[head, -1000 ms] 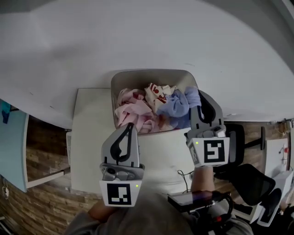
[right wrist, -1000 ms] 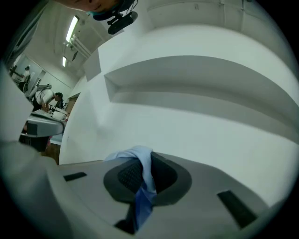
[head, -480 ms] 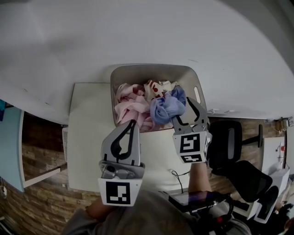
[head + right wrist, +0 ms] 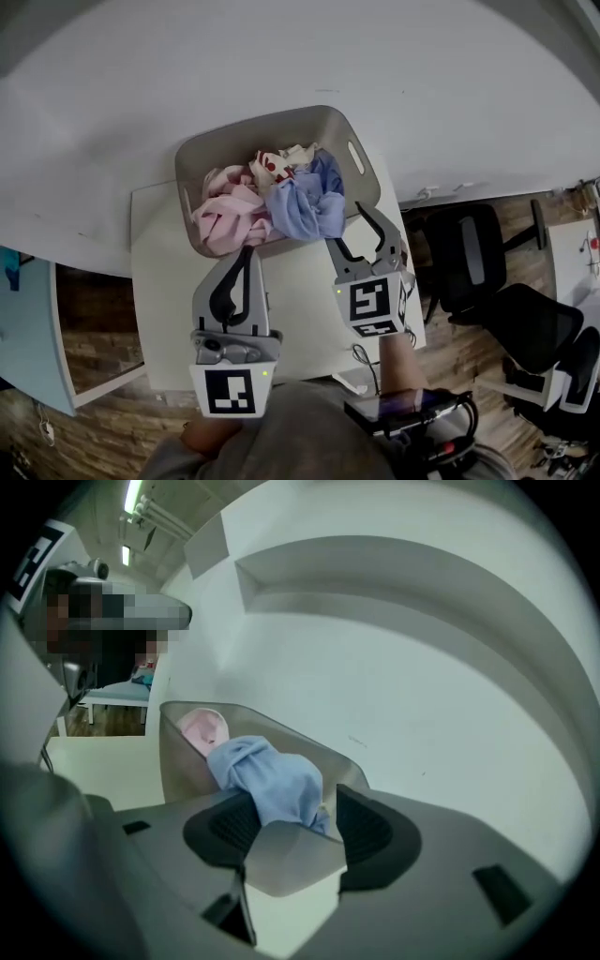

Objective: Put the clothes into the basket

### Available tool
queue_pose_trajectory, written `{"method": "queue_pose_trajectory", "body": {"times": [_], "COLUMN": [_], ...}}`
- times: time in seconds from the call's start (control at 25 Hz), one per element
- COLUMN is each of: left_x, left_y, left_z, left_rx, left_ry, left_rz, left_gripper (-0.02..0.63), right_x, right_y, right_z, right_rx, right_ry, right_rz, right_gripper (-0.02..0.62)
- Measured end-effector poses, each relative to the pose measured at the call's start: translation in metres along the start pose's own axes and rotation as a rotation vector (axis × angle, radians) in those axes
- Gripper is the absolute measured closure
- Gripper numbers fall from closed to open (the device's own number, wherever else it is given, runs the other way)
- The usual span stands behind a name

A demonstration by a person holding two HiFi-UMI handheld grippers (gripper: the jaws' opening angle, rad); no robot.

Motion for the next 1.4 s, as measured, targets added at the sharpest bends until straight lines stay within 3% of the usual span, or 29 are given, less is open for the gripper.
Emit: {"method": "queue_pose_trajectory", "body": {"times": [0.2, 0.36, 0.52, 0.64, 0.72, 1.08, 1.4], "left_x": [-0.007, -0.013, -0.015, -0.018, -0.022, -0.036, -0.048], "left_y": [0.010, 0.017, 0.023, 0.032, 0.040, 0.056, 0.075], "left_z": [-0.028, -0.047, -0.063, -0.069, -0.070, -0.059, -0.036], "left_rx": [0.007, -0.009, -0.044, -0.068, -0.082, -0.091, -0.086], "left_ry": [-0.030, -0.044, -0.037, -0.050, -0.063, -0.072, -0.078], "left_rz": [0.001, -0.008, -0.019, -0.043, -0.054, -0.067, -0.109], "left_gripper": [0.598, 0.598, 0.598, 0.598, 0.598, 0.598, 0.598], "right_x": [0.017, 0.020, 0.016, 0.012, 0.008, -0.025, -0.053], "right_y": [0.024, 0.044, 0.065, 0.081, 0.090, 0.106, 0.113], "right_z": [0.006, 0.001, -0.008, -0.007, -0.003, 0.009, 0.029], "right_rx": [-0.042, -0.074, -0.082, -0.109, -0.118, -0.165, -0.157], "right_ry": [-0.016, -0.076, -0.105, -0.093, -0.095, -0.241, -0.233], "right_rz": [-0.005, -0.073, -0.175, -0.250, -0.295, -0.423, -0.479], "right_gripper": [0.347, 0.356, 0.444, 0.551, 0.578, 0.589, 0.589]}}
Point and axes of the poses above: the fingertips, and each gripper's own axes: y backward along the fingers, z to its left, x out of its underside, the point moved 10 cm from there along y, backward along the fingers
